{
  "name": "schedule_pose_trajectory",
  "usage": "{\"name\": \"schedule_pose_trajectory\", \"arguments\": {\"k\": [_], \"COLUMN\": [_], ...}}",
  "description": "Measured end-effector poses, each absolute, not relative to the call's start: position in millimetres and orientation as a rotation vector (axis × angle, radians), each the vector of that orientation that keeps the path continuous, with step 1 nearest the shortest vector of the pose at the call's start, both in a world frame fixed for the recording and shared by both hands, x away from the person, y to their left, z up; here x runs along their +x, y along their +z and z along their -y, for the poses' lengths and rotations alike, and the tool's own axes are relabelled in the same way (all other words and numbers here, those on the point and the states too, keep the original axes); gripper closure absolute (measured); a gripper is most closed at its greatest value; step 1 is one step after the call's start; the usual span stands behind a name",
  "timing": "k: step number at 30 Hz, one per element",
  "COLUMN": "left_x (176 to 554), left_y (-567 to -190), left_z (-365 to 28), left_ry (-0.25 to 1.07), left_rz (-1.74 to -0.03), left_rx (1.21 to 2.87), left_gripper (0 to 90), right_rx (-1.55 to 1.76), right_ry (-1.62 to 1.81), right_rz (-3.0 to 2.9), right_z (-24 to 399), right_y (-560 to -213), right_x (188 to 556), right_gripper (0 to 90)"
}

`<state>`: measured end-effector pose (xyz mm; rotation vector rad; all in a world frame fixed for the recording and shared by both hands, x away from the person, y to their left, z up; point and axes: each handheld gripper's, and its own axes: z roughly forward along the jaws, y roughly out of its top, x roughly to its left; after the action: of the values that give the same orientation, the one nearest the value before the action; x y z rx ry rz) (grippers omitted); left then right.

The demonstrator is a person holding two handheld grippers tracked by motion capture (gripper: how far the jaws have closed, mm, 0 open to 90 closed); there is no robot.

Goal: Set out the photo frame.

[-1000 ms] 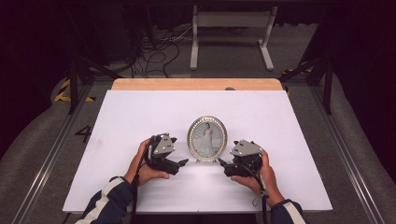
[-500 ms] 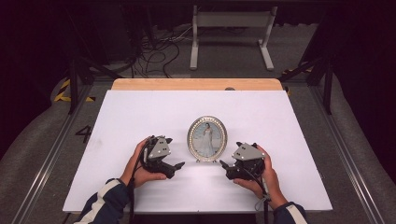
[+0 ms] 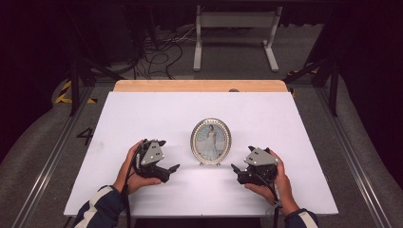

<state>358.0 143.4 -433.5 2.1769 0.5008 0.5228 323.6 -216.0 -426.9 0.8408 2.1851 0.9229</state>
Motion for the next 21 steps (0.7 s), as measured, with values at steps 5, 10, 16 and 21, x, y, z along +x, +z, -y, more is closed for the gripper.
{"name": "schedule_pose_trajectory", "arguments": {"k": [5, 10, 16, 21], "left_x": [353.0, 348.9, 344.6, 338.3], "left_y": [-436.2, -437.0, -438.5, -440.3], "left_z": [-148.5, -158.8, -172.9, -188.3], "left_ry": [0.526, 0.535, 0.535, 0.56], "left_rz": [-0.504, -0.521, -0.548, -0.576], "left_rx": [2.182, 2.176, 2.168, 2.161], "left_gripper": [9.4, 9.5, 9.5, 9.5], "right_rx": [0.852, 0.861, 0.876, 0.884], "right_ry": [0.918, 0.902, 0.899, 0.896], "right_rz": [-2.176, -2.17, -2.16, -2.152], "right_z": [222.8, 227.9, 233.3, 238.8], "right_y": [-427.7, -429.6, -431.4, -431.9], "right_x": [321.3, 320.1, 318.3, 316.6], "right_gripper": [16.4, 16.4, 16.4, 16.4]}}
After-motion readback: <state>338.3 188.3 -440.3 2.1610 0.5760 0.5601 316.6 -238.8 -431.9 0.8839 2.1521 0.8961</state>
